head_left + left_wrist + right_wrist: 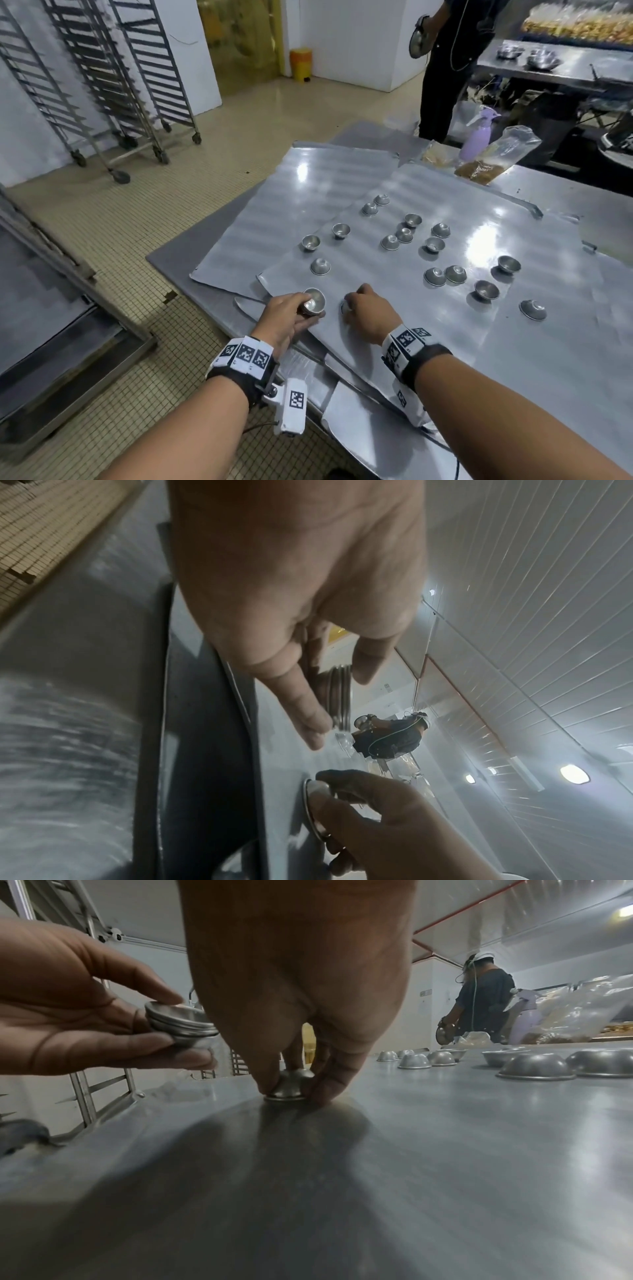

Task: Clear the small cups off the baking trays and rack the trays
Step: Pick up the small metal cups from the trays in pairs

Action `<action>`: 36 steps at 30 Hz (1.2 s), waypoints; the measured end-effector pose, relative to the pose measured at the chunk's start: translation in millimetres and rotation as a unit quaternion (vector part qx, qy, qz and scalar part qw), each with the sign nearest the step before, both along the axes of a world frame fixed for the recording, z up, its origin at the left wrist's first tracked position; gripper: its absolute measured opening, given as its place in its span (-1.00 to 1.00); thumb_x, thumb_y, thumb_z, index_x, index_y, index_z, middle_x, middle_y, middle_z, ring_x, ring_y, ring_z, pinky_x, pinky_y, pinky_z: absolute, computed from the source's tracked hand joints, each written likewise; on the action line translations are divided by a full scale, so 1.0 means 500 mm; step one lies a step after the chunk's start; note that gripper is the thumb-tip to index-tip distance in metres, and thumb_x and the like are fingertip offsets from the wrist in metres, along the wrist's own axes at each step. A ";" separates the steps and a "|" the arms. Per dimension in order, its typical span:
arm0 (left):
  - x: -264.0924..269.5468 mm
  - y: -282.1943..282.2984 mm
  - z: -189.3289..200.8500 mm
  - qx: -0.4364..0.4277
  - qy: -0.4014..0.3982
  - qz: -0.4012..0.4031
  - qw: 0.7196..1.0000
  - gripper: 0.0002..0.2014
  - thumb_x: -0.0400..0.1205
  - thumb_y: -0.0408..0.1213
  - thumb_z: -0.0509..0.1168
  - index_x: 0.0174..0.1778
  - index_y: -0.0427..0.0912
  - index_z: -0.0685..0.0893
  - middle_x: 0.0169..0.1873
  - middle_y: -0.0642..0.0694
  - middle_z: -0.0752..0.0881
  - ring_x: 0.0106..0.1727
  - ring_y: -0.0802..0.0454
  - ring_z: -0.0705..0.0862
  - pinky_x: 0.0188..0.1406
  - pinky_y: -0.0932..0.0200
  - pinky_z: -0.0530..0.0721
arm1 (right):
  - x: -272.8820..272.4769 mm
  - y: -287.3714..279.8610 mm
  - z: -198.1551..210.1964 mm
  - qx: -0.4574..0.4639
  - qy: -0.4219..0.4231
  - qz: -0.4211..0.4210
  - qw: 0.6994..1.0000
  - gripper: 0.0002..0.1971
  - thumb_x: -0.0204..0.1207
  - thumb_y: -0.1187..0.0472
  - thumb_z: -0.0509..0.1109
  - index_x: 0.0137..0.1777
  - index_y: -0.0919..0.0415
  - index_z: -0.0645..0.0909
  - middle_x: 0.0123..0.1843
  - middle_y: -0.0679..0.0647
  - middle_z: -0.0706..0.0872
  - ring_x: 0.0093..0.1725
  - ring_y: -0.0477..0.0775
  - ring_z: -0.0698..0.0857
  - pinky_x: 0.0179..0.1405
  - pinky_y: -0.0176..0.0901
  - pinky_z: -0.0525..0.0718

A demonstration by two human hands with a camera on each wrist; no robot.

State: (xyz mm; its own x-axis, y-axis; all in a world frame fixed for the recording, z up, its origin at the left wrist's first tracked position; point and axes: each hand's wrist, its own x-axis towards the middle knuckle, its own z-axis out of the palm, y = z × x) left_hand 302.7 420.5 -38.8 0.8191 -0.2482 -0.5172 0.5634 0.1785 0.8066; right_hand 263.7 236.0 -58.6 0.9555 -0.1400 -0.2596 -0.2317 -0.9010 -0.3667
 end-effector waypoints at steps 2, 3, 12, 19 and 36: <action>-0.001 -0.015 -0.004 0.002 -0.002 -0.006 1.000 -0.79 0.71 -0.39 0.31 0.11 -0.51 0.67 -0.04 -0.51 0.80 -0.05 -0.35 0.86 0.26 -0.23 0.75 | -0.009 -0.008 -0.007 0.005 -0.014 -0.011 1.000 -0.74 0.65 0.10 0.26 0.22 0.22 0.59 0.23 0.18 0.48 0.05 0.38 0.68 0.06 0.02 0.64; -0.002 -0.021 -0.005 0.003 -0.003 -0.010 1.000 -0.81 0.71 -0.40 0.30 0.09 -0.50 0.67 -0.06 -0.49 0.80 -0.06 -0.34 0.86 0.26 -0.23 0.75 | -0.012 -0.013 -0.010 0.010 -0.020 -0.019 1.000 -0.73 0.67 0.09 0.23 0.23 0.22 0.58 0.25 0.19 0.50 0.08 0.38 0.67 0.07 0.01 0.62; -0.005 -0.044 0.002 -0.001 -0.004 -0.038 0.999 -0.80 0.71 -0.40 0.32 0.09 -0.52 0.69 -0.01 -0.52 0.80 0.04 -0.42 0.83 0.11 -0.13 0.80 | -0.040 -0.035 0.009 0.048 -0.045 -0.053 0.996 -0.49 0.58 0.15 0.34 0.54 0.09 0.42 0.39 0.16 0.44 0.21 0.36 0.67 0.25 0.05 0.61; 0.001 -0.051 0.008 0.000 -0.016 -0.053 0.998 -0.77 0.71 -0.42 0.32 0.16 -0.54 0.68 0.03 -0.54 0.79 0.04 -0.40 0.84 0.24 -0.21 0.76 | -0.069 -0.049 0.019 0.036 -0.061 -0.059 0.996 -0.83 0.53 0.00 0.38 0.00 0.05 0.67 0.15 0.03 0.57 0.06 0.16 0.68 0.10 -0.08 0.62; -0.044 -0.032 0.012 0.000 -0.012 -0.098 0.995 -0.77 0.71 -0.37 0.32 0.15 -0.51 0.69 0.04 -0.54 0.79 0.04 -0.41 0.84 0.21 -0.19 0.77 | -0.149 -0.036 0.052 0.024 -0.076 -0.140 0.987 -0.58 0.55 -0.09 0.40 0.34 0.05 0.59 0.19 0.04 0.75 0.21 0.16 0.68 0.11 -0.04 0.63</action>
